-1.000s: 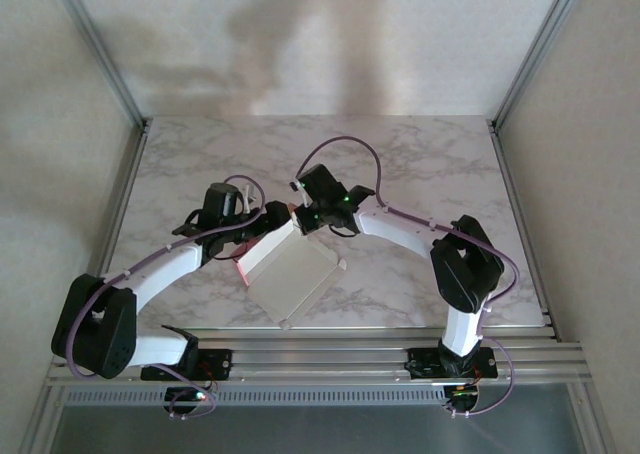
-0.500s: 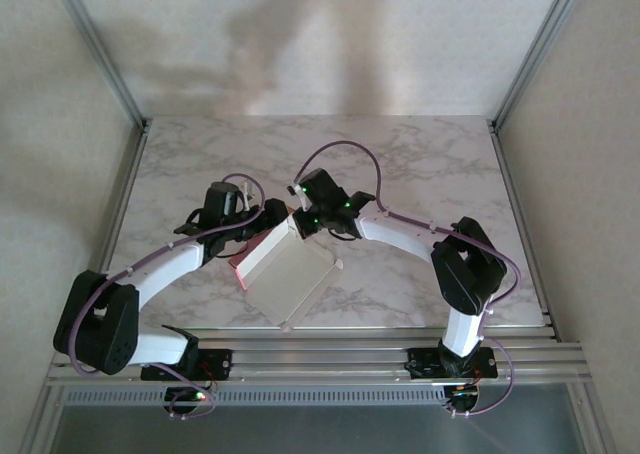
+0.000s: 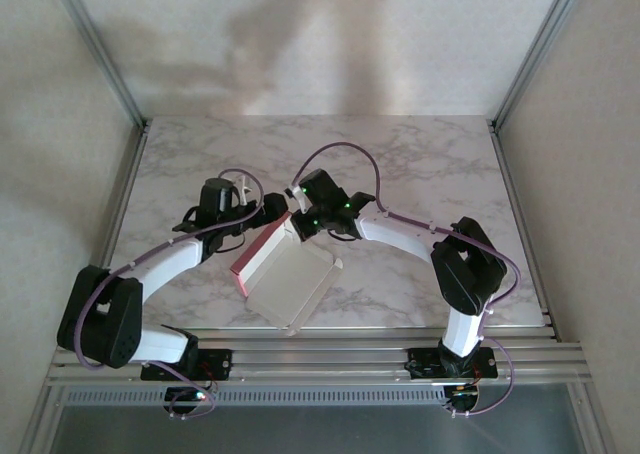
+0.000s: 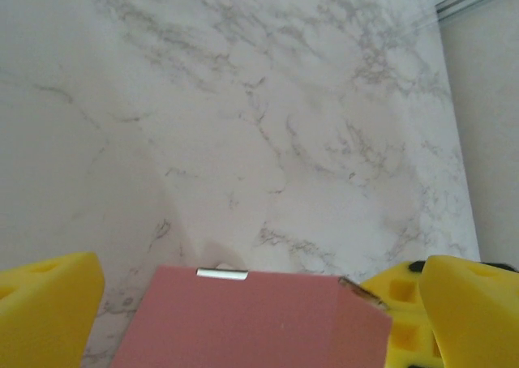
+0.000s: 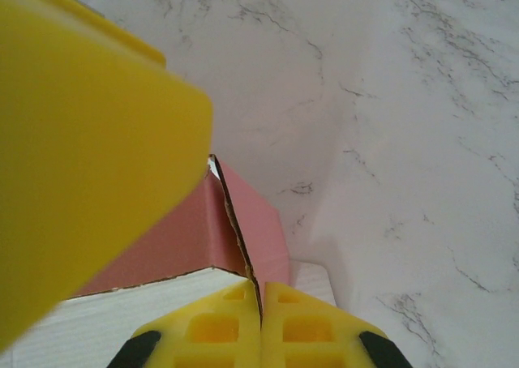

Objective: Fold the paper box

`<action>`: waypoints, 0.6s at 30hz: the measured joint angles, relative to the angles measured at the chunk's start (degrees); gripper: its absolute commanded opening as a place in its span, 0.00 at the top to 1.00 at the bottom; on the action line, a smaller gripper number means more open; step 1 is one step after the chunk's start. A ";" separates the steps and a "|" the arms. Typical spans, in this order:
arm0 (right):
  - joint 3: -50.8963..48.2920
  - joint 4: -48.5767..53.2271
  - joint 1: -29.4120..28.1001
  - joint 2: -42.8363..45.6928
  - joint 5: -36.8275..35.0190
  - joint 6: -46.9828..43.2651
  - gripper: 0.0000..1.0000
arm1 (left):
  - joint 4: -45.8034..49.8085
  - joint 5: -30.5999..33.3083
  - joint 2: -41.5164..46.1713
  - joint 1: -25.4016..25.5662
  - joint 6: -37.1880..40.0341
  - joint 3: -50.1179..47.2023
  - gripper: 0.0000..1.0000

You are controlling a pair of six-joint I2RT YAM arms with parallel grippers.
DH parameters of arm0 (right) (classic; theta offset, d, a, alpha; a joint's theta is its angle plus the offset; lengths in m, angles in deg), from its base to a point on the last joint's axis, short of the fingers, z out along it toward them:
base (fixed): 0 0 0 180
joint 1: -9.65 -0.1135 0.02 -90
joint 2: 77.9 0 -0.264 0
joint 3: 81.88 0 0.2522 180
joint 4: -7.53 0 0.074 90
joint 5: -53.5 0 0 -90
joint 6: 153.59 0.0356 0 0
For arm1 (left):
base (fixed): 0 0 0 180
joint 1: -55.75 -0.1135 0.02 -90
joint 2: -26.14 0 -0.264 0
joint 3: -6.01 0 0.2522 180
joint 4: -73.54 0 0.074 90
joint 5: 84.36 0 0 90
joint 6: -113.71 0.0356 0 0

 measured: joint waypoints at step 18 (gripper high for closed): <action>0.00 0.28 -0.11 -0.02 3.69 -3.87 0.99 | -15.08 -4.61 3.21 -1.05 1.01 -12.13 0.01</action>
